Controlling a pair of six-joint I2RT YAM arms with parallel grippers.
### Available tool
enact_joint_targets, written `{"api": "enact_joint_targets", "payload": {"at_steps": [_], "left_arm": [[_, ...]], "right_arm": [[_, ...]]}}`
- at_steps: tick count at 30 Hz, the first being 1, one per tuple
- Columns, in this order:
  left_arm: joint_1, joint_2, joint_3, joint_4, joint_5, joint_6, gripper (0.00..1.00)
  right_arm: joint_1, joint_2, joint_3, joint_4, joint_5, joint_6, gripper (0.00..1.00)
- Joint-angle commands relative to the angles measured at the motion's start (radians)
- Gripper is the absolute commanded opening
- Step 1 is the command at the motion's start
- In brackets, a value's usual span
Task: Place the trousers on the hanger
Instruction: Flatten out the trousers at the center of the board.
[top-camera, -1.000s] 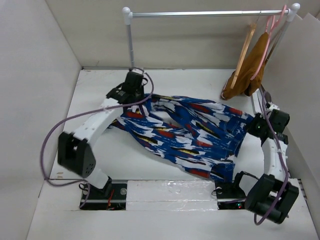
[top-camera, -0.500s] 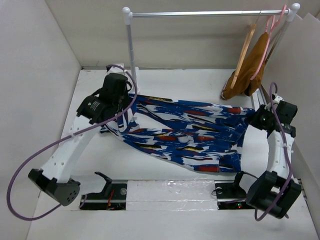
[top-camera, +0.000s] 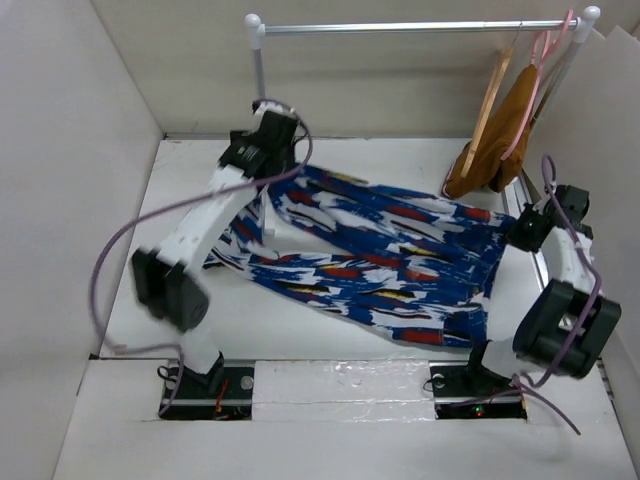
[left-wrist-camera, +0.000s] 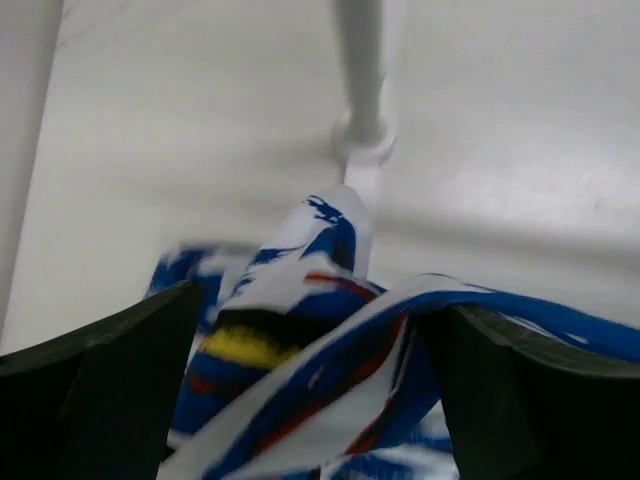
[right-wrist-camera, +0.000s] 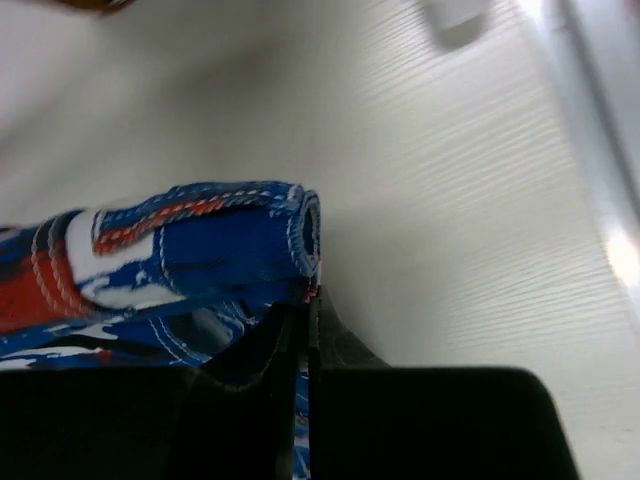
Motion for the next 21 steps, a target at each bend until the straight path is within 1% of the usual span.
{"api": "enact_joint_targets", "payload": {"at_steps": [1,2,3,4,5,6,7,8,9,10,11,12,13,14,15,16,17,18,19,20,21], "left_arm": [[0.064,0.286,0.416,-0.065,-0.139,-0.014,0.92],[0.064,0.339,0.52,-0.143,-0.134,-0.04,0.97],[0.05,0.366,0.625,-0.228,-0.134,-0.079,0.98],[0.05,0.345,0.594,-0.224,-0.154,-0.093,0.99],[0.036,0.294,0.516,-0.188,-0.16,-0.096,0.99],[0.036,0.235,0.295,-0.064,-0.159,-0.108,0.99],[0.051,0.099,0.177,-0.005,-0.096,-0.119,0.99],[0.093,0.031,0.077,0.058,-0.069,-0.137,0.99],[0.12,-0.025,-0.113,0.143,-0.044,-0.159,0.99],[0.153,-0.127,-0.193,0.168,0.009,-0.213,0.99],[0.189,-0.169,-0.254,0.19,0.051,-0.232,0.99],[0.266,-0.197,-0.373,0.218,0.092,-0.251,0.99],[0.3,-0.255,-0.425,0.225,0.161,-0.274,0.99],[0.327,-0.278,-0.469,0.238,0.198,-0.269,0.96],[0.34,-0.301,-0.561,0.277,0.235,-0.257,0.92],[0.34,-0.318,-0.595,0.284,0.272,-0.236,0.77],[0.34,-0.323,-0.617,0.293,0.303,-0.22,0.67],[0.325,-0.323,-0.652,0.317,0.338,-0.205,0.6],[0.279,-0.326,-0.666,0.333,0.384,-0.19,0.48],[0.216,-0.327,-0.681,0.401,0.425,-0.13,0.44],[0.216,-0.327,-0.681,0.402,0.426,-0.13,0.44]], "right_arm": [[-0.064,0.08,0.169,0.072,0.308,-0.056,0.12],[-0.075,0.117,0.199,0.06,0.287,-0.071,0.26],[-0.075,0.126,0.256,0.033,0.289,-0.079,0.46],[-0.075,0.123,0.272,0.005,0.282,-0.099,0.55],[-0.066,0.103,0.269,0.018,0.274,-0.105,0.65],[-0.066,0.042,0.232,0.035,0.21,-0.113,0.73],[-0.057,0.008,0.212,0.043,0.179,-0.11,0.74],[-0.02,-0.03,0.183,0.052,0.132,-0.108,0.75],[0.006,-0.109,0.119,0.055,0.128,-0.108,0.75],[0.032,-0.156,0.08,0.06,0.121,-0.102,0.73],[0.061,-0.2,0.036,0.078,0.071,-0.098,0.68],[0.133,-0.289,-0.013,0.091,0.056,-0.093,0.53],[0.176,-0.334,-0.097,0.1,0.052,-0.067,0.32],[0.228,-0.38,-0.146,0.115,0.03,-0.056,0.13],[0.358,-0.426,-0.199,0.144,0.021,-0.041,0.0],[0.436,-0.499,-0.284,0.201,0.015,-0.007,0.0],[0.518,-0.524,-0.321,0.215,0.032,0.014,0.0],[0.605,-0.541,-0.354,0.233,0.045,0.036,0.0],[0.782,-0.55,-0.386,0.288,0.07,0.06,0.0],[0.94,-0.515,-0.435,0.299,0.17,0.085,0.2],[0.942,-0.515,-0.435,0.299,0.171,0.085,0.2]]}}
